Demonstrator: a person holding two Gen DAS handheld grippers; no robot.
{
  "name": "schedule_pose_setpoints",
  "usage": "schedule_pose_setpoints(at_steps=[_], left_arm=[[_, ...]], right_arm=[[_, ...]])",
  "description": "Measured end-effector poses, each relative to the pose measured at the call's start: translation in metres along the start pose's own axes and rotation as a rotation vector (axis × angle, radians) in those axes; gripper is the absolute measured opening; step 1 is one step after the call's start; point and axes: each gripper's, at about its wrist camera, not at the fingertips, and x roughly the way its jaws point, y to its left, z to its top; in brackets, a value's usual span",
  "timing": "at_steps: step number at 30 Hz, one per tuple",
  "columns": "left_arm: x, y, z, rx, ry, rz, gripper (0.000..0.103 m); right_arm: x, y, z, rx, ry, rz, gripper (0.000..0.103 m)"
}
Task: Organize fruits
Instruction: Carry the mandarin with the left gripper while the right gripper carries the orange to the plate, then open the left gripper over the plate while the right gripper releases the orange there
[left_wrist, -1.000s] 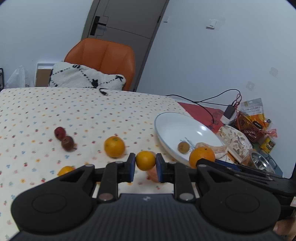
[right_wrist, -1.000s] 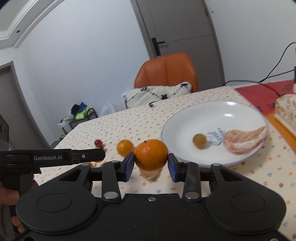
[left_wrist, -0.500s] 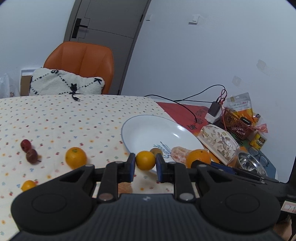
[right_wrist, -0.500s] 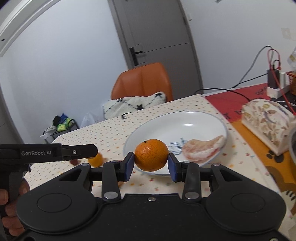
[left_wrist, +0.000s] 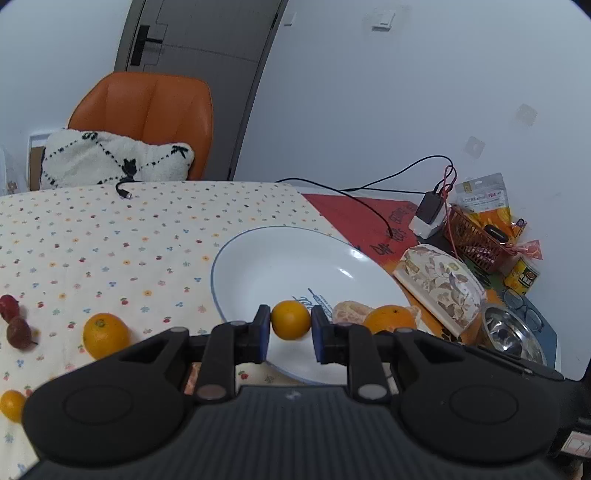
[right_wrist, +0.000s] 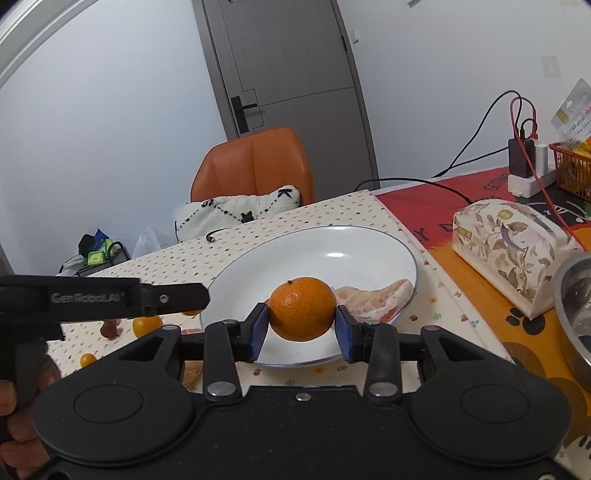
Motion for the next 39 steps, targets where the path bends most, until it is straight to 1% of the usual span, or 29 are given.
schedule_pose_setpoints(at_steps=[2,11,15,18,25,31,33,35,36,38,39], left_arm=[[0.006,0.001,0.003,0.015,0.005,0.023,0.021],[0.034,0.003,0.009,0.016,0.048,0.021,0.022],[0.047,0.005,0.008,0.004,0.084,0.026,0.022],[0.053,0.005,0.009,0.007,0.097,0.037,0.022],[0.05,0.004,0.011,0.016,0.085,0.027,0.023],[0.034,0.009,0.015,0.001,0.054,0.041,0.026],[0.026,0.013,0.016,-0.008,0.046,0.041,0.031],[0.018,0.017,0.016,-0.016,0.033,0.047,0.048],[0.014,0.02,0.016,-0.022,0.021,0.045,0.053],[0.004,0.025,0.016,-0.038,0.001,0.046,0.077],[-0.001,0.028,0.016,-0.048,-0.005,0.051,0.082]], right_arm=[[0.004,-0.002,0.001,0.0,0.002,-0.003,0.037],[0.025,-0.003,0.002,-0.02,0.043,-0.015,0.037],[0.027,-0.001,0.001,-0.035,0.048,-0.016,0.038],[0.028,-0.001,0.002,-0.041,0.053,-0.016,0.038],[0.028,0.0,0.001,-0.051,0.052,-0.022,0.038],[0.029,0.0,0.0,-0.053,0.048,-0.024,0.038],[0.029,0.0,0.001,-0.05,0.046,-0.027,0.038],[0.03,0.001,0.002,-0.054,0.043,-0.034,0.038],[0.031,0.002,0.002,-0.059,0.041,-0.037,0.039],[0.03,0.005,0.001,-0.069,0.033,-0.037,0.04],[0.028,0.006,0.002,-0.071,0.027,-0.036,0.044]])
